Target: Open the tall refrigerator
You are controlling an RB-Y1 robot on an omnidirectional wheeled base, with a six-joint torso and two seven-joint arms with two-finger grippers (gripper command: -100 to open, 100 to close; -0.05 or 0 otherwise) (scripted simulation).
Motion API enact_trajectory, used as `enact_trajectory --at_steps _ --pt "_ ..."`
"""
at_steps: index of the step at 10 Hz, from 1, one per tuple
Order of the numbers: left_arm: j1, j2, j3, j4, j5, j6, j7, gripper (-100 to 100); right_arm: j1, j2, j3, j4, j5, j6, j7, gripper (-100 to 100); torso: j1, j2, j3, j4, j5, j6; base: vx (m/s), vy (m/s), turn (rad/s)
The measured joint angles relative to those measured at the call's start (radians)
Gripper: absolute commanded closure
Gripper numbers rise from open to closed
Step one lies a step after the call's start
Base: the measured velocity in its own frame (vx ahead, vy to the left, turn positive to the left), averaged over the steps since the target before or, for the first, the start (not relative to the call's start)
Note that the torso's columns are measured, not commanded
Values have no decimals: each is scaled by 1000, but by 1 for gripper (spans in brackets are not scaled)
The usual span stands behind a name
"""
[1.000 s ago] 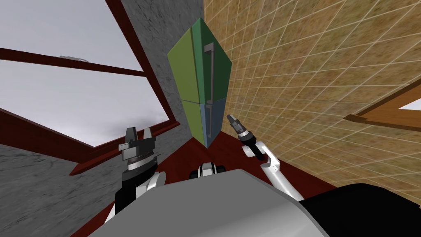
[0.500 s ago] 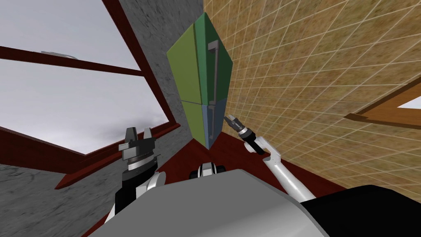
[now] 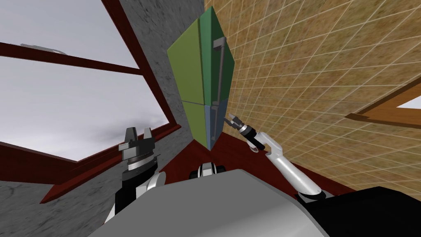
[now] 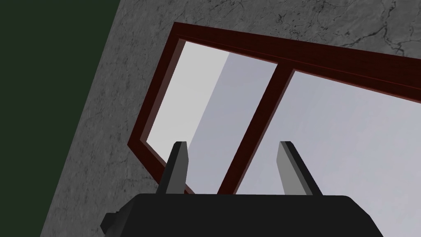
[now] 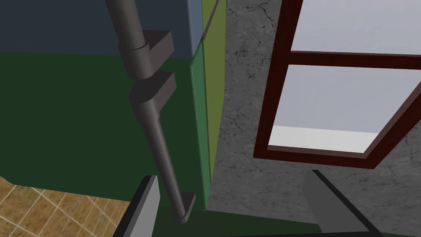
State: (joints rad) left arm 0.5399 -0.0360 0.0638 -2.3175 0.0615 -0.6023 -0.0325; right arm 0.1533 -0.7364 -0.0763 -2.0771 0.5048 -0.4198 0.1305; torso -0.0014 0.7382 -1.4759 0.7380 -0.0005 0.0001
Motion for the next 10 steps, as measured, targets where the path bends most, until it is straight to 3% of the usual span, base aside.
enact_trajectory --at_steps 7,10 --pt "0 0 0 0 0 0 0 0 -90 -195 -11 115 142 14 14 -100 2 -1 0 0 1 0 63 105 -46" --pt "0 0 0 0 0 0 0 0 -118 -256 -10 155 186 16 25 -100 0 1 0 0 0 0 47 72 -30"
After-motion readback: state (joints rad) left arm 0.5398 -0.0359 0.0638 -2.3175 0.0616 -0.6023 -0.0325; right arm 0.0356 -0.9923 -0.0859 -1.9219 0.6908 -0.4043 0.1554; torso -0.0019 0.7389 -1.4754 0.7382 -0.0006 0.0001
